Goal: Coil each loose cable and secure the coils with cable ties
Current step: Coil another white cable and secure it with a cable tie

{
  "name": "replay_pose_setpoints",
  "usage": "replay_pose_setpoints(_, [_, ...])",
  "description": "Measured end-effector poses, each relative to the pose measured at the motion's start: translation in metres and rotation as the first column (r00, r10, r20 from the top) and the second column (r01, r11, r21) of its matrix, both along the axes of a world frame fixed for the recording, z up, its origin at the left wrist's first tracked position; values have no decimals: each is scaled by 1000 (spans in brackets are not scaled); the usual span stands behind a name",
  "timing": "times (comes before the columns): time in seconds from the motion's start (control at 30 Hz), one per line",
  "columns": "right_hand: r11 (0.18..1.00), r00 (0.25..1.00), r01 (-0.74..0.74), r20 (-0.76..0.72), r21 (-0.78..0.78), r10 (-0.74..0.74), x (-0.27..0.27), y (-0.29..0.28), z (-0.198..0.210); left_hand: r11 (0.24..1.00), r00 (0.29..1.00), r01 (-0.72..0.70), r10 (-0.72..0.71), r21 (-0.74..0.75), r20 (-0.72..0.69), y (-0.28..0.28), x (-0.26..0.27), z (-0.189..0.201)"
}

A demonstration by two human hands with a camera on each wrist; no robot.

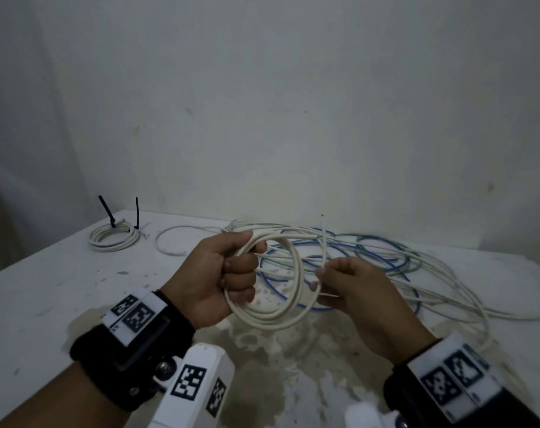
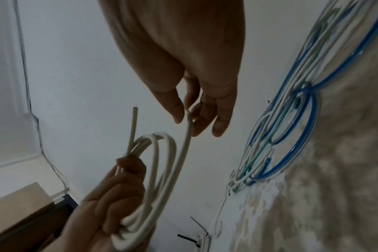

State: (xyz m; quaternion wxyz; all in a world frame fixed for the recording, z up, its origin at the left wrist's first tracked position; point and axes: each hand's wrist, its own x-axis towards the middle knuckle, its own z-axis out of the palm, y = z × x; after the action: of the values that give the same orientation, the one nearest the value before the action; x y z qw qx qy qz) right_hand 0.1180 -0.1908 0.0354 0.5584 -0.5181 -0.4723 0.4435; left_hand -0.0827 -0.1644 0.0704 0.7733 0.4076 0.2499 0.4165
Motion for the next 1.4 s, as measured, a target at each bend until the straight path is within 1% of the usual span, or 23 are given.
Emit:
replay_pose_setpoints(0.07, [1000, 985, 6, -173, 12, -4, -4, 3, 4, 1000, 1000, 21, -21, -14, -13, -1, 2, -4])
replay_pose_setpoints(0.1, [1000, 977, 1, -215, 22, 4, -4, 4, 5, 999, 999, 28, -29, -21, -20, -1, 3, -6])
replay_pose_setpoints(0.13, [999, 975, -10, -223, 40, 19, -4, 5, 8, 999, 999, 34, -34, -28, -27, 0, 4, -8])
replay_pose_setpoints(0.2, [996, 981, -51, -185, 71, 64, -4, 4, 12, 998, 998, 43, -44, -43, -44, 1, 4, -11])
replay_pose_setpoints(0.3, [987, 989, -135, -47, 90, 140, -4, 3, 15, 996, 991, 80, -84, -48, -100, 2, 4, -14])
replay_pose_setpoints(0.37, [980, 983, -185, -10, 71, 186, -4, 3, 14, 992, 984, 115, -121, -51, -134, 2, 4, -15])
replay_pose_setpoints(0.53, [945, 931, -327, -169, -1, 322, -1, 1, 9, 989, 969, 146, -150, -37, -197, 1, 6, -17])
replay_pose_setpoints(0.7, [913, 887, -408, -244, -20, 392, 5, 1, 6, 987, 965, 154, -159, -36, -208, 2, 7, -19])
replay_pose_setpoints(0.77, [886, 845, -462, -313, -24, 432, 9, 1, 6, 988, 966, 146, -152, -42, -211, 3, 7, -19])
replay_pose_setpoints(0.83, [844, 776, -537, -394, -2, 492, 14, 0, 6, 990, 966, 136, -143, -46, -216, 4, 8, -21])
replay_pose_setpoints(0.87, [834, 765, -552, -395, 6, 509, 15, -1, 7, 990, 966, 136, -143, -48, -217, 4, 8, -21])
replay_pose_setpoints(0.9, [838, 786, -546, -348, -1, 511, 14, -3, 9, 989, 966, 137, -145, -48, -216, 5, 9, -22])
replay_pose_setpoints(0.93, [862, 838, -506, -244, -17, 487, 13, -4, 9, 989, 965, 142, -149, -47, -216, 5, 9, -22])
replay_pose_setpoints(0.97, [900, 896, -436, -106, -21, 432, 11, -6, 9, 988, 965, 146, -152, -46, -215, 5, 9, -22])
replay_pose_setpoints(1.0, [930, 930, -368, 19, 6, 368, 9, -8, 9, 986, 965, 157, -164, -49, -205, 5, 9, -23])
replay_pose_setpoints(1.03, [945, 943, -323, 97, 42, 318, 7, -9, 8, 982, 964, 184, -191, -53, -183, 6, 8, -23])
replay_pose_setpoints(1.1, [956, 950, -277, 174, 95, 258, 5, -12, 7, 965, 958, 258, -262, -52, -115, 6, 7, -24])
replay_pose_setpoints(1.13, [957, 950, -263, 208, 120, 235, 5, -13, 6, 963, 958, 264, -268, -53, -103, 7, 7, -25])
replay_pose_setpoints(1.2, [955, 939, -248, 282, 163, 196, 7, -16, 5, 976, 963, 213, -219, -55, -155, 8, 12, -27])
replay_pose_setpoints(1.27, [955, 918, -228, 369, 192, 145, 11, -20, 6, 985, 960, 173, -173, -16, -218, 7, 21, -26])
replay_pose_setpoints(1.4, [957, 861, -183, 506, 226, 45, 25, -28, 4, 985, 956, 166, -147, 54, -254, 3, 40, -29])
